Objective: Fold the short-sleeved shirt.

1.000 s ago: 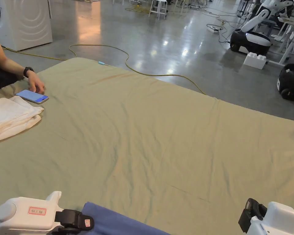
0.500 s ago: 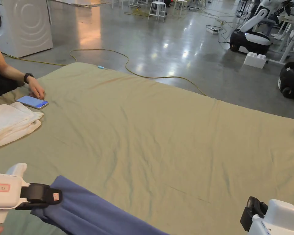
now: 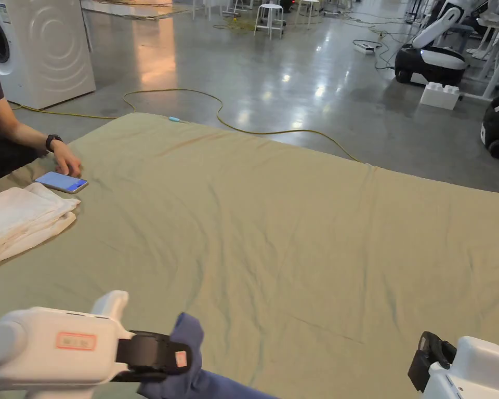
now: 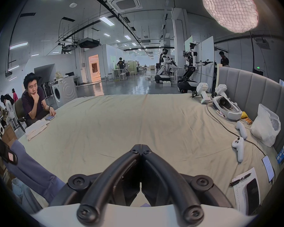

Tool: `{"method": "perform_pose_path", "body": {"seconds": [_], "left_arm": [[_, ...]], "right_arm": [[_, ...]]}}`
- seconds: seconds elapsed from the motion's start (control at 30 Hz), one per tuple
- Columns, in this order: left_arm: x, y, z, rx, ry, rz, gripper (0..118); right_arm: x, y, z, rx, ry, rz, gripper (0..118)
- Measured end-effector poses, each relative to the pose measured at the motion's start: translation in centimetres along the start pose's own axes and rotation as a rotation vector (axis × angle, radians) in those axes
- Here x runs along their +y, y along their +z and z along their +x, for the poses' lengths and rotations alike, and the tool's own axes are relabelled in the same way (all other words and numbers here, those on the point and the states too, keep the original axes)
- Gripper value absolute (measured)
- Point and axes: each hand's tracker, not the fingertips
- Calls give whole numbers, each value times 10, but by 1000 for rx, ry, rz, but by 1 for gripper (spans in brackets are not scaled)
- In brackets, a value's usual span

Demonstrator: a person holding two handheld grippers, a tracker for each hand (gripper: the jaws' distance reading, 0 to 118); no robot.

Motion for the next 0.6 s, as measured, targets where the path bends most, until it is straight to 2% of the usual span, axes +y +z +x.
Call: {"method": "perform_pose_path", "body": {"seconds": [0.23, 0.3, 0.43, 0.5, 0.6], "left_arm": [[-25, -113, 23, 36, -2, -156, 13], [-35, -141, 28, 92, 3, -204, 13], [-46, -182, 29, 147, -27, -245, 13], [-52, -195, 32, 242, -75, -269, 13], [-58, -204, 32, 272, -114, -280, 13]], "right_arm": [[-1, 5, 14, -29, -24, -9, 0], [-3, 8, 19, -43, -28, -15, 0], [-8, 11, 30, -65, -31, -25, 0], [-10, 11, 34, -77, -34, -32, 0], [-12, 14, 38, -89, -38, -42, 0]]}}
